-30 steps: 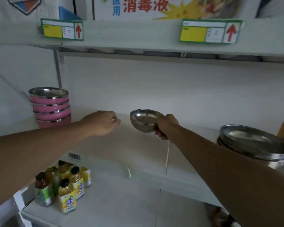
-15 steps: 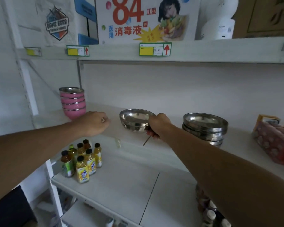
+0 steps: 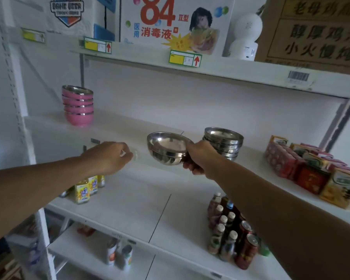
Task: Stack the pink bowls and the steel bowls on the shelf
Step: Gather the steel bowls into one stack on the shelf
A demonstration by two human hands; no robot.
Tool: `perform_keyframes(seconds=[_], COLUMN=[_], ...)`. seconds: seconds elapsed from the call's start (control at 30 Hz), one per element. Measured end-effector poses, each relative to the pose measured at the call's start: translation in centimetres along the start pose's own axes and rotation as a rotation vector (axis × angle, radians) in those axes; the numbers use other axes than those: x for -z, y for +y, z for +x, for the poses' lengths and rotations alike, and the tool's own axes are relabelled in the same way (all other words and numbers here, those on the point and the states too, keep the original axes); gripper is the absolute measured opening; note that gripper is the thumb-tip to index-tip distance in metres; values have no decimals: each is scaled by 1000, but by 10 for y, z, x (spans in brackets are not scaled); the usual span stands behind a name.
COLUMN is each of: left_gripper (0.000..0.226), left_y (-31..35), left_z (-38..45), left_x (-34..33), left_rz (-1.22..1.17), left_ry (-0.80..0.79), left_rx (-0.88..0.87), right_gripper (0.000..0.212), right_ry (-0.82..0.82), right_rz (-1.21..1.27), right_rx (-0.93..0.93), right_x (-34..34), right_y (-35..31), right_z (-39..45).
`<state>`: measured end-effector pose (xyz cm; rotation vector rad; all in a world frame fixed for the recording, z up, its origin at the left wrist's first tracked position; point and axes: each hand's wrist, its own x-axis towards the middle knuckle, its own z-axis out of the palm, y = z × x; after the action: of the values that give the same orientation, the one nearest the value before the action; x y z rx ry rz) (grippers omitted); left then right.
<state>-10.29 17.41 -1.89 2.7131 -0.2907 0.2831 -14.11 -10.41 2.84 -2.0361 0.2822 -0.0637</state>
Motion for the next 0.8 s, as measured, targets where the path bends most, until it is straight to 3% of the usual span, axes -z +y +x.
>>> perform_keyframes(seconds=[0.27,0.5,0.67,0.8], left_gripper=[33,34,45,44], left_y=[59,112,134,139], left_z=[-9,-6,-3,-7], left_x=[17,7,-13,-24], left_rz=[11,62,123,196], left_ry=[36,52,65,4], left_rx=[-50,1,49,75], right_gripper=[49,37,42,28], right_ry=[148,220,178,157], right_rz=[-17,-5,-100,-172], right_rx=[84,123,127,133], right_x=[102,194,206,197], right_y=[-16,-20,-2,21], right_z=[2,51,102,134])
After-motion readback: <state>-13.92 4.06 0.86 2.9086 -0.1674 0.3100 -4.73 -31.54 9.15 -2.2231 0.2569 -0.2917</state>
